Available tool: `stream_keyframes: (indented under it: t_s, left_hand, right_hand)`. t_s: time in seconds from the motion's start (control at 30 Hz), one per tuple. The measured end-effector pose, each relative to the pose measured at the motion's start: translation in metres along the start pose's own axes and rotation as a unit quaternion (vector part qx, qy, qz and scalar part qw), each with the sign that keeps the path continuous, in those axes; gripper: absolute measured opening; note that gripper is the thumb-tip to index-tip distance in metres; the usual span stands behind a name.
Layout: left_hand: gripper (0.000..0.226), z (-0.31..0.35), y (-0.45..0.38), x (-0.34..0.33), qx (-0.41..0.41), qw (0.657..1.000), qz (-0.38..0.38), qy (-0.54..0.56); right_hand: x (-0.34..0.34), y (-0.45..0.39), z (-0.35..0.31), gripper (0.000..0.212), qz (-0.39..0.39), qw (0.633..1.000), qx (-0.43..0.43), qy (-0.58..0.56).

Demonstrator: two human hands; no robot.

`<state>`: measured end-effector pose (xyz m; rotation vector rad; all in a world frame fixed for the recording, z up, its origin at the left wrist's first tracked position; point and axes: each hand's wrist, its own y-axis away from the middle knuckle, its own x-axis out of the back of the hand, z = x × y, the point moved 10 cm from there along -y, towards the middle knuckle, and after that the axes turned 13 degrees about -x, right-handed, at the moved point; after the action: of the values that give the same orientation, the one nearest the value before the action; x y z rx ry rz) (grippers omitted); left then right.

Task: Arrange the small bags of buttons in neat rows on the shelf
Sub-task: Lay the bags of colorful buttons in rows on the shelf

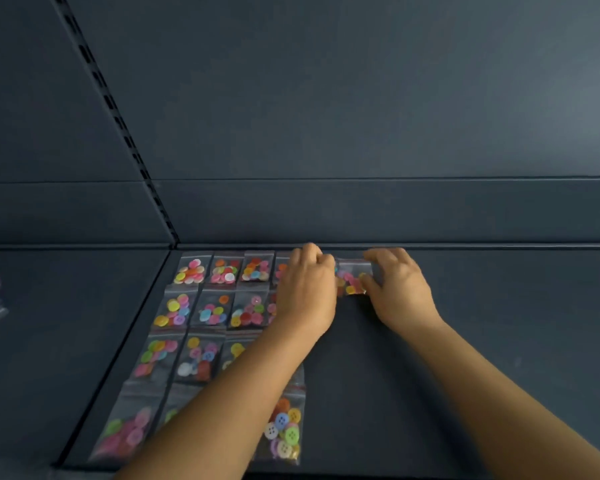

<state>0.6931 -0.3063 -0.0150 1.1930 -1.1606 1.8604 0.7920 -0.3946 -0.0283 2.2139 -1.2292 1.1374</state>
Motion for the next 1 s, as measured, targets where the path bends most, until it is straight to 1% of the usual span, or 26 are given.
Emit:
stream_keyframes:
  t_s: [0.03, 0.07, 0.1, 0.17, 0.23, 0.37, 0.5, 0.63, 0.83, 1.0]
  left_hand:
    - [0.028, 0.008, 0.003, -0.006, -0.043, 0.998, -0.034, -0.011]
    - [0.031, 0.015, 0.009, -0.014, -0.075, 0.995, -0.07, -0.013]
    - [0.036, 0.02, 0.014, -0.021, -0.088, 0.991, -0.1, -0.007]
    - [0.048, 0.023, 0.022, -0.027, -0.085, 0.988, -0.132, -0.001]
    - [0.057, 0.023, 0.021, -0.029, -0.079, 0.987, -0.142, -0.006]
    - [0.065, 0.02, 0.016, -0.029, -0.072, 0.987, -0.146, -0.004]
    - [0.063, 0.017, 0.014, -0.027, -0.066, 0.989, -0.131, -0.007]
    - [0.063, 0.015, 0.01, -0.026, -0.061, 0.99, -0.127, -0.01]
    - [0.062, 0.017, 0.011, -0.03, -0.054, 0.988, -0.144, -0.033]
    - [0.064, 0.019, 0.012, -0.031, -0.053, 0.986, -0.15, -0.042]
  right_hand:
    - [-0.003, 0.007, -0.009, 0.024, -0.006, 0.998, 0.049, 0.025]
    - [-0.007, 0.014, -0.016, 0.021, -0.018, 0.994, 0.091, 0.053]
    - [-0.013, 0.02, -0.019, 0.023, -0.033, 0.989, 0.122, 0.082]
    - [-0.023, 0.025, -0.017, 0.032, -0.062, 0.978, 0.147, 0.135]
    - [-0.025, 0.023, -0.013, 0.038, -0.071, 0.974, 0.147, 0.156]
    - [-0.023, 0.015, -0.012, 0.038, -0.073, 0.977, 0.136, 0.149]
    - [-0.027, 0.012, -0.017, 0.037, -0.084, 0.978, 0.135, 0.136]
    - [-0.024, 0.012, -0.021, 0.033, -0.071, 0.981, 0.139, 0.117]
    - [-0.031, 0.012, -0.014, 0.04, -0.086, 0.975, 0.126, 0.164]
    - [-0.03, 0.012, -0.014, 0.04, -0.089, 0.972, 0.127, 0.175]
